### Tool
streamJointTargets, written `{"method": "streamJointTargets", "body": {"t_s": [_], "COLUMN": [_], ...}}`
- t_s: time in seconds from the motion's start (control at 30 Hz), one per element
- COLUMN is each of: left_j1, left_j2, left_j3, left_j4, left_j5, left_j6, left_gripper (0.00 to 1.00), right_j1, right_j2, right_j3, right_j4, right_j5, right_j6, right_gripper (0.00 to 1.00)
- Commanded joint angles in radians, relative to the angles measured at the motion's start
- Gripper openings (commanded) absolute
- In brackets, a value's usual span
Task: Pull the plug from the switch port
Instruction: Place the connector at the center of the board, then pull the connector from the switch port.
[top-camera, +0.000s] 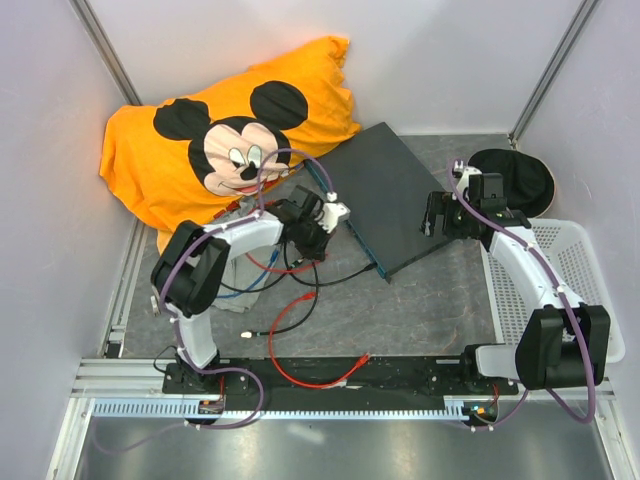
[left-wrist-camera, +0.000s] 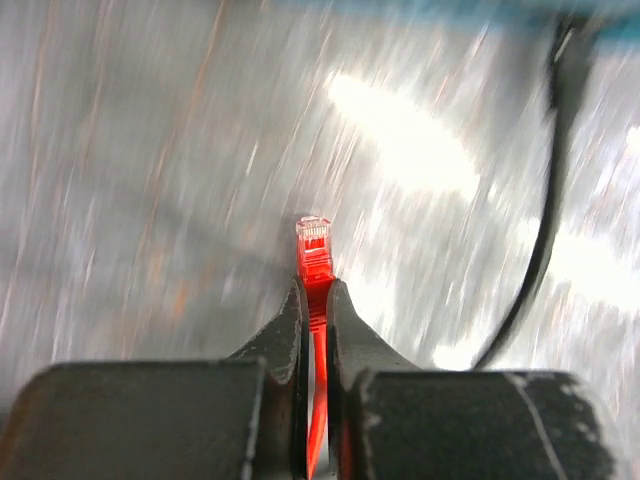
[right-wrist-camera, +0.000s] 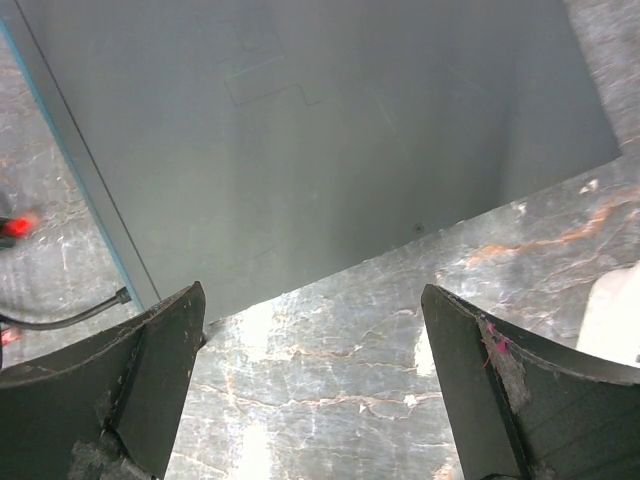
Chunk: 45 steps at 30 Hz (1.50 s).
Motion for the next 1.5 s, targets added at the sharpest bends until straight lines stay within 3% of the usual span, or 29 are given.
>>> {"method": "streamJointTargets", "body": {"t_s": [0.0, 0.07, 0.1, 0.13, 0.23, 0.27, 0.4, 0.6, 0.77, 0.8, 0.83, 1.03, 1.23, 1.47], "left_j1": [0.139, 0.184, 0.188, 0.188, 0.182, 0.181, 0.179, 0.168, 0.126, 0.116, 0.095, 0.030, 0.014, 0.001], "left_j2": [-0.062, -0.078, -0.087, -0.104, -0.099, -0.075, -0.036, -0.026, -0.038, -0.051, -0.059, 0.100, 0.217, 0.251], "left_j3": [0.016, 0.039, 0.049, 0.076, 0.186, 0.222, 0.348, 0.190, 0.046, -0.032, -0.065, -0.100, -0.128, -0.184], "left_j4": [-0.200, -0.248, -0.248, -0.243, -0.226, -0.226, -0.237, -0.052, 0.232, 0.425, 0.509, 0.845, 1.054, 1.099], "left_j5": [-0.018, 0.005, 0.047, 0.072, 0.161, 0.173, 0.331, 0.566, 0.468, 0.433, 0.425, 0.451, 0.502, 0.514], "left_j6": [0.060, 0.091, 0.103, 0.117, 0.070, 0.055, -0.041, -0.343, -0.635, -0.682, -0.752, -0.910, -1.035, -1.041], "left_gripper": [0.02, 0.03, 0.10, 0.26, 0.45, 0.47, 0.49, 0.54, 0.54, 0.54, 0.54, 0.54, 0.52, 0.51], "right_j1": [-0.004, -0.004, -0.004, -0.004, -0.004, -0.006, 0.005, 0.010, 0.011, 0.013, 0.011, 0.011, 0.010, 0.003], "right_j2": [-0.023, -0.029, -0.032, -0.040, -0.055, -0.057, -0.089, -0.152, -0.125, -0.103, -0.094, 0.001, 0.037, 0.038], "right_j3": [-0.032, -0.050, -0.056, -0.065, -0.084, -0.087, -0.115, -0.151, -0.159, -0.150, -0.133, -0.081, -0.064, -0.063], "right_j4": [0.008, 0.006, 0.008, 0.005, -0.003, -0.009, -0.021, -0.014, -0.010, -0.012, -0.015, -0.076, -0.100, -0.098], "right_j5": [-0.051, -0.060, -0.074, -0.078, -0.095, -0.107, -0.187, -0.178, -0.143, -0.132, -0.124, -0.077, -0.055, -0.035], "right_j6": [0.043, 0.053, 0.062, 0.063, 0.063, 0.054, 0.008, -0.022, -0.016, -0.016, -0.018, -0.085, -0.102, -0.113], "right_gripper": [0.98, 0.98, 0.98, 0.98, 0.97, 0.96, 0.91, 0.90, 0.90, 0.90, 0.91, 0.92, 0.93, 0.95]}}
